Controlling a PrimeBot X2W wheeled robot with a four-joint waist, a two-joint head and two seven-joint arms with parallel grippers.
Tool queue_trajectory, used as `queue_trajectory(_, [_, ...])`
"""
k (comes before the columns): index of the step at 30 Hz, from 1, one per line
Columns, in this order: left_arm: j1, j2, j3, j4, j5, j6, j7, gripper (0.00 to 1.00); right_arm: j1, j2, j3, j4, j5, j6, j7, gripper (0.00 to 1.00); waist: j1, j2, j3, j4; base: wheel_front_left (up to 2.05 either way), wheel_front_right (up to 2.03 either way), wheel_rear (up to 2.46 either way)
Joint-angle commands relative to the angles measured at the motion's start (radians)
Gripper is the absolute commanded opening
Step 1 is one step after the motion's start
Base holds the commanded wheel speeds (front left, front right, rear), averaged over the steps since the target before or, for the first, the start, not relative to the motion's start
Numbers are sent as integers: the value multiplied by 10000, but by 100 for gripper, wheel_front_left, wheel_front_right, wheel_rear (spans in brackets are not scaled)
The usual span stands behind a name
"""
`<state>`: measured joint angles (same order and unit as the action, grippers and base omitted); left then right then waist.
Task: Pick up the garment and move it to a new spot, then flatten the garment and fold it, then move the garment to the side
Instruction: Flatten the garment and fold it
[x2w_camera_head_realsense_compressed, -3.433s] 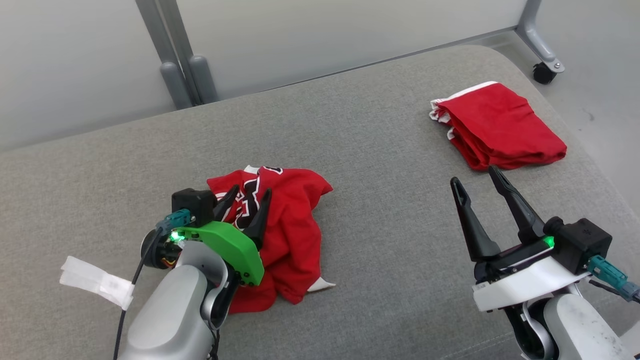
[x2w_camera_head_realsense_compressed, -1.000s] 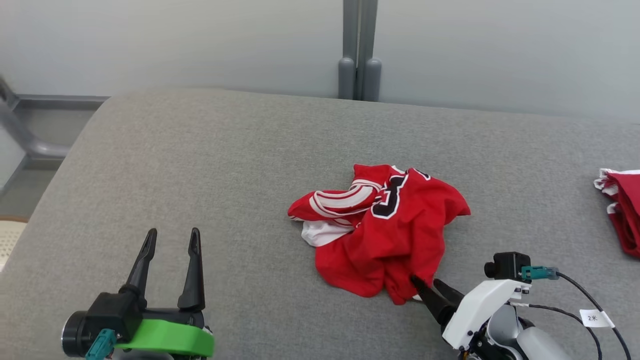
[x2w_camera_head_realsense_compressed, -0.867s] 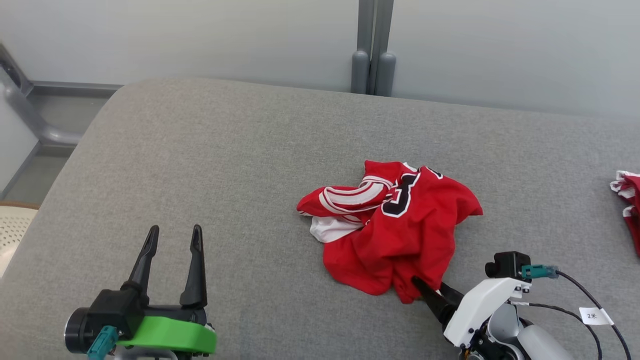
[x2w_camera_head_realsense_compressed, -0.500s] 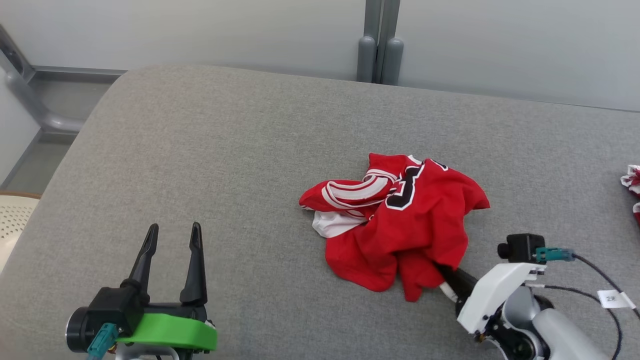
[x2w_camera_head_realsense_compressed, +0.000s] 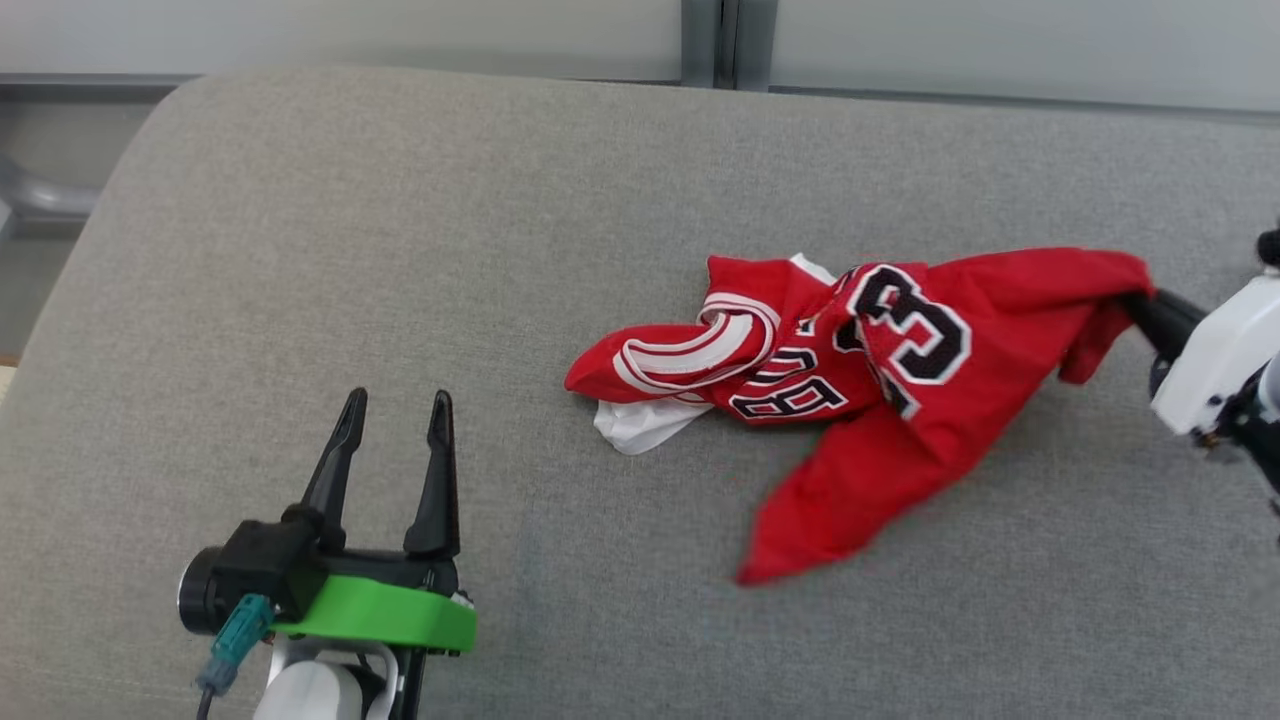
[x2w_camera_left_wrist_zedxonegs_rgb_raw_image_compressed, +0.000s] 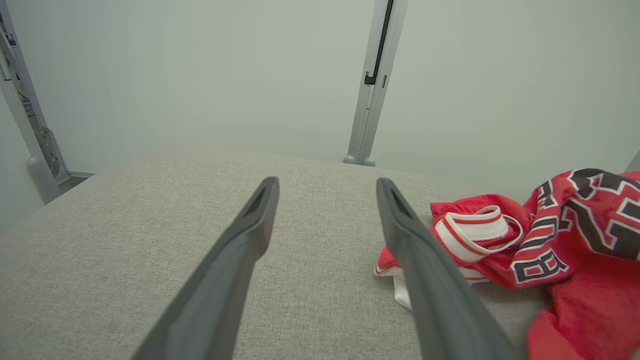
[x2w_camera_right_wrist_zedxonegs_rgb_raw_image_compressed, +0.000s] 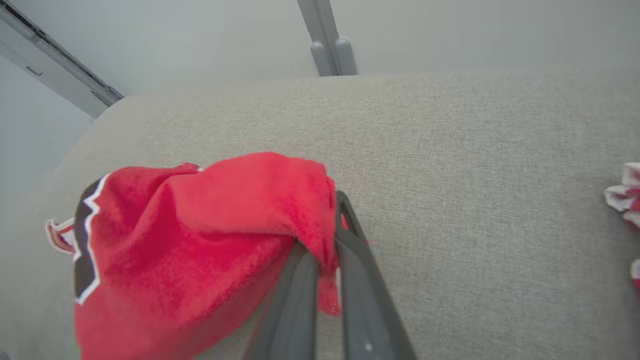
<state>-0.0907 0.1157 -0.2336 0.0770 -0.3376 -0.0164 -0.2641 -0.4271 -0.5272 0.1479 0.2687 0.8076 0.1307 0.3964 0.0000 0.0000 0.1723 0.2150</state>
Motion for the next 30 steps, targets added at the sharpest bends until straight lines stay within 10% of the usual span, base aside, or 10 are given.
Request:
queue_trajectory(1, [-296,-60,-36,67,92,-79,-1,100,-432,-290,-176,313,-193,0,182,0,0,0,827,2,0,0,0])
queue_trajectory(14, [-1196,-450,-146,471,423,-463,-1,100,-3928,-1201,-340,3413,-2221,0,-752,0,0,0,1999,547,0,0,0])
queue_trajectory(15, [-1224,-465,-143,502,440,-479,-1,100,-4066,-1125,-252,3646,-2303,0,-905,28,0,0,2003,563,0,0,0])
queue_trajectory(16, [-1244,-480,-142,540,464,-508,-1,100,-4210,-1009,-146,3945,-2384,0,-1079,83,0,0,1982,575,0,0,0])
queue_trajectory(17, [-1255,-489,-137,579,494,-532,-1,100,-4321,-941,-62,4176,-2445,0,-1207,100,0,0,1940,578,0,0,0])
queue_trajectory(30, [-577,-325,172,1033,678,-679,-1,100,-3456,88,1658,4233,-2374,-1,-4166,100,0,0,-45,-267,0,0,0])
